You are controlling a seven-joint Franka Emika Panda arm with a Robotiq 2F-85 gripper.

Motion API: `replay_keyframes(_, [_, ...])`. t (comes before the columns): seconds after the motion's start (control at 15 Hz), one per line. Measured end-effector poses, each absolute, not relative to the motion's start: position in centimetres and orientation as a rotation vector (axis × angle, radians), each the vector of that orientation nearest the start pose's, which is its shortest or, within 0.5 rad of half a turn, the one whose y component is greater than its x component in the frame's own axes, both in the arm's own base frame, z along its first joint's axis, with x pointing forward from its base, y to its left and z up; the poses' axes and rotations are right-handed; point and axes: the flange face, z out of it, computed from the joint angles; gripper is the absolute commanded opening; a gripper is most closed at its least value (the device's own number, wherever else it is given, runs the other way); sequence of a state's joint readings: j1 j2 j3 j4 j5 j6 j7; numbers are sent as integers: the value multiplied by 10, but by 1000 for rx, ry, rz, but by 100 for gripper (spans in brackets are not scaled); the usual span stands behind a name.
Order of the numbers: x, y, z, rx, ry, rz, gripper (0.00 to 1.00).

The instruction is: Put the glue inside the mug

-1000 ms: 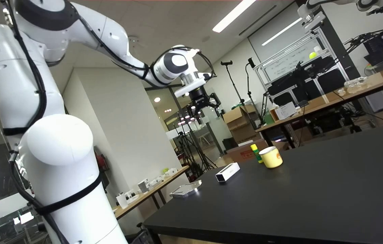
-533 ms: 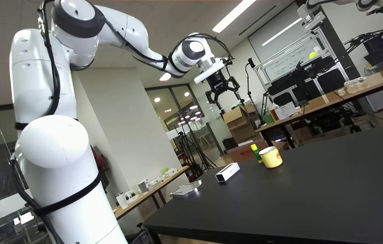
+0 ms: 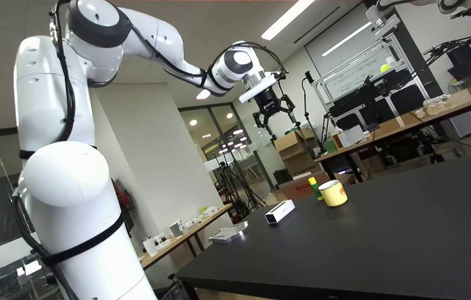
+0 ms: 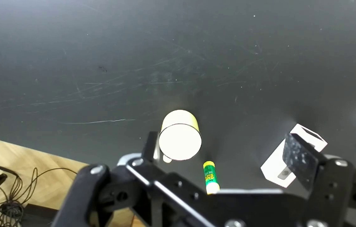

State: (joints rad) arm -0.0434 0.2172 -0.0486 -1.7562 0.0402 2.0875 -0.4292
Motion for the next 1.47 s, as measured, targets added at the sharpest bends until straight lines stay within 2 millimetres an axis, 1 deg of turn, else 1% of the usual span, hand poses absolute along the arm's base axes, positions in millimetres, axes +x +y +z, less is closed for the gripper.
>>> replay_keyframes(0.07, [634,-55,452,-3100,-507,-185,100])
replay_keyframes(0.2, [649,-60,449,-3106,-506,-200,100])
replay_keyframes(0.33, [674,-64,441,-3114,-530,-220,100])
replay_keyframes(0.53, [711,-61,417,-3115,-636,-228,100])
replay_keyframes(0.67, [733,-51,399,-3109,-751,-228,100])
replay_keyframes(0.73, [744,-42,390,-3101,-819,-230,100])
replay_keyframes(0.93, [768,-6,369,-3063,-990,-225,100])
replay_keyframes(1.0, [774,6,364,-3055,-1022,-214,100])
replay_keyframes(1.07, [777,14,359,-3049,-1037,-212,100])
replay_keyframes(1.13, [777,17,355,-3046,-1042,-207,100])
replay_keyframes(1.33, [777,7,356,-3053,-1025,-208,100])
replay_keyframes(1.47, [777,5,357,-3055,-1020,-208,100])
